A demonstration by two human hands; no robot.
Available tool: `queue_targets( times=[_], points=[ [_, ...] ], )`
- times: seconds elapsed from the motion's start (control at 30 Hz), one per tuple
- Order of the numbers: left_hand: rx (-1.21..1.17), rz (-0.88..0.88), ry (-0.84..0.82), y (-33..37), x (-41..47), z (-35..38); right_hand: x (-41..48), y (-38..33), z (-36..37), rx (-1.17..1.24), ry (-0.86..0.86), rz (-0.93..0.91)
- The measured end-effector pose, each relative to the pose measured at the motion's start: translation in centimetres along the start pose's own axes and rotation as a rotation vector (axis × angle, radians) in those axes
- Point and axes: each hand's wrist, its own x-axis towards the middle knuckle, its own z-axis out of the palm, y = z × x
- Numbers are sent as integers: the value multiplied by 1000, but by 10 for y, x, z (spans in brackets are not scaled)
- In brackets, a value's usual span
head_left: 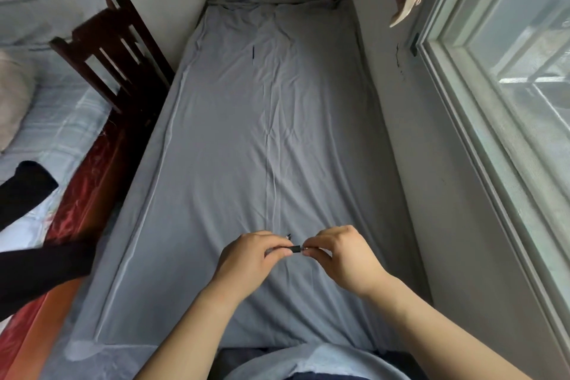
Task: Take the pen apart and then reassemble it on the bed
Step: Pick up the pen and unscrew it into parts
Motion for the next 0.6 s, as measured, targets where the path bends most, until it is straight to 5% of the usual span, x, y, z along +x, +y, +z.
queue_targets(
  times=[0.6],
  points=[
    [1,35,89,-7,-21,4,-2,-11,5,249,-76,214]
  ],
)
